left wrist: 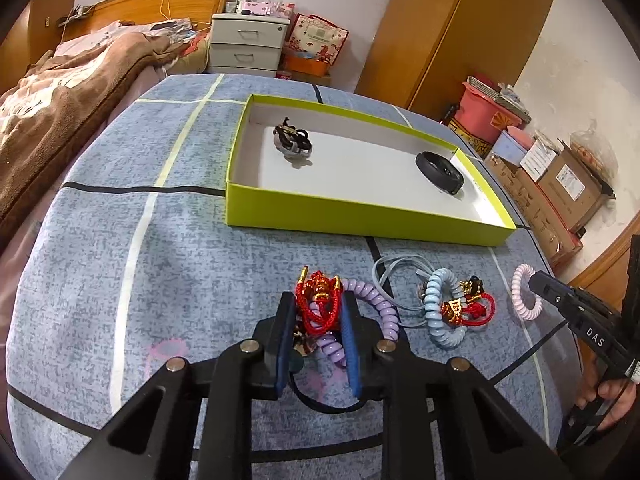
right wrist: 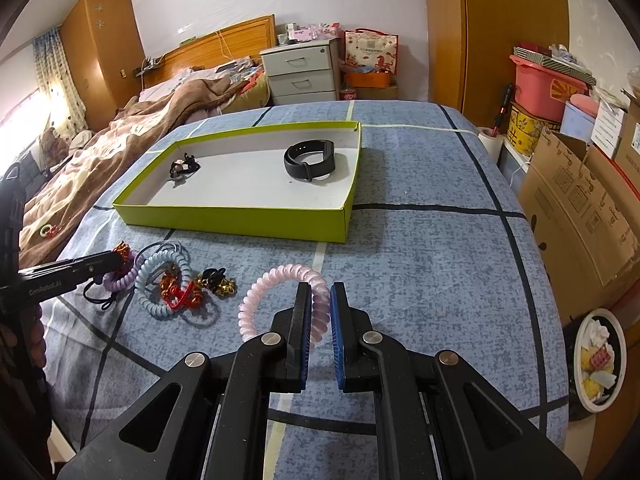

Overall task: Organize jewelry
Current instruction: 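Grasp the red tasseled charm with the left gripper while the right holds the pink coil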

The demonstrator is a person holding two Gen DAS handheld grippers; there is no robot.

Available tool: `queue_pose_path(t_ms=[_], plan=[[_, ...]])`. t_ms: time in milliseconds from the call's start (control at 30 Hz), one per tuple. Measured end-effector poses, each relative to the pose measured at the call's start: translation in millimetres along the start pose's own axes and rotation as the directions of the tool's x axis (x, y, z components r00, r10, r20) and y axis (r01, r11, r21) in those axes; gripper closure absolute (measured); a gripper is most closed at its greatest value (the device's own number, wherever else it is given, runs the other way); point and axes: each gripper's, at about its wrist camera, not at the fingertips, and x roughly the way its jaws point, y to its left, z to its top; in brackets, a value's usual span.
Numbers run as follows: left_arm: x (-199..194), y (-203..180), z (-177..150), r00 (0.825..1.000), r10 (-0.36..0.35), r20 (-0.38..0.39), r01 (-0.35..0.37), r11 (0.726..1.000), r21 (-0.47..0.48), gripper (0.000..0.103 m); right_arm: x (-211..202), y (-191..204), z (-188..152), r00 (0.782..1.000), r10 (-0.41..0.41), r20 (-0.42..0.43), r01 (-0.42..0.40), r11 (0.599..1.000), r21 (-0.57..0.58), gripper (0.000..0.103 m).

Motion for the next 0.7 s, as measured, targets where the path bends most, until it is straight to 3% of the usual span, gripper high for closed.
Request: queue_pose_path(t_ms=[300,700], plan=[[-7.7,2.4,1.7,0.999,-0.013,0.035,0.014,1.0,-0.018,0.088,-0.6,-0.1,0.3,1.0,-0.001,-0.001,0.001,1.0,0.002,0.093],[-18.0,-1.0,4.6,0.997,0.01,0.078,-0.009,1.0,-0.008,0.089,-4.6,1.3,0.3,1.0,-0.002,0.012,0.002,1.0,0.004,0.093]])
